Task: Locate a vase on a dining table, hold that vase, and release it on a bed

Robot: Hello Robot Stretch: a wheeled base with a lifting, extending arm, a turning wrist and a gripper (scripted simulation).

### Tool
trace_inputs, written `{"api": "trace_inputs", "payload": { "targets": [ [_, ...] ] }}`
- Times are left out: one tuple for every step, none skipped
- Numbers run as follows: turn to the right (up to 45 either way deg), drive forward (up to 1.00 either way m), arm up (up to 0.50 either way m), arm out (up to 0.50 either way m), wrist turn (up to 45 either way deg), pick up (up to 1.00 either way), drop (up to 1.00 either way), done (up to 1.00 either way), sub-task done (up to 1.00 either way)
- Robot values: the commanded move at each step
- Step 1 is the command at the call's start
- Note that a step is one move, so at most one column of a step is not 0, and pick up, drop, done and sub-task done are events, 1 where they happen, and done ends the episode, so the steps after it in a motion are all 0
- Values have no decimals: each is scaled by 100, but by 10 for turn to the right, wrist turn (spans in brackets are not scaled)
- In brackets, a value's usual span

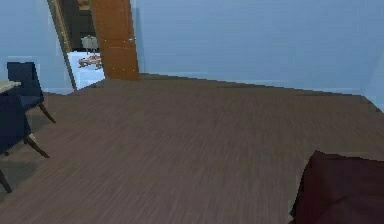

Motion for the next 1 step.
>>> {"api": "trace_inputs", "payload": {
  "targets": [
    [0, 0, 0, 0, 450, 0, 0, 0, 0]
  ]
}}
